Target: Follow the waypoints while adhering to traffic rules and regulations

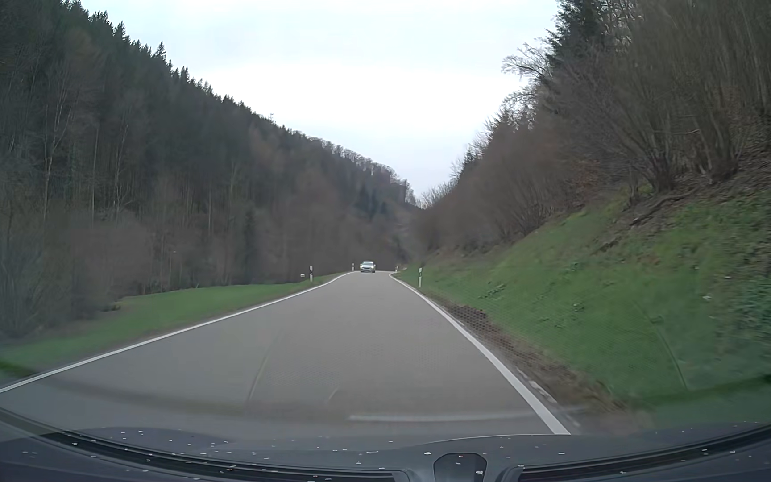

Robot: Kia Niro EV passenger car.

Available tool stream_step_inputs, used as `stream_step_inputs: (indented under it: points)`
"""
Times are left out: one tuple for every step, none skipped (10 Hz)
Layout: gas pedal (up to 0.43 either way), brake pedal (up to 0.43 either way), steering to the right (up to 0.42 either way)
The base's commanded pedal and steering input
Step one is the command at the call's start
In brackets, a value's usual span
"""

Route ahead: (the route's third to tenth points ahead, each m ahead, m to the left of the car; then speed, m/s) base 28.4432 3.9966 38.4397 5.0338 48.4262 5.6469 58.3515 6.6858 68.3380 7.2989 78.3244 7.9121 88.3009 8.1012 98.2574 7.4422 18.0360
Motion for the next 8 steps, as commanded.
stream_step_inputs:
  points:
    - [0.000,0.000,-0.011]
    - [0.000,0.000,-0.017]
    - [0.000,0.000,-0.020]
    - [0.000,0.000,-0.020]
    - [0.000,0.000,-0.020]
    - [0.000,0.000,-0.020]
    - [0.000,0.000,-0.025]
    - [0.000,0.000,-0.026]
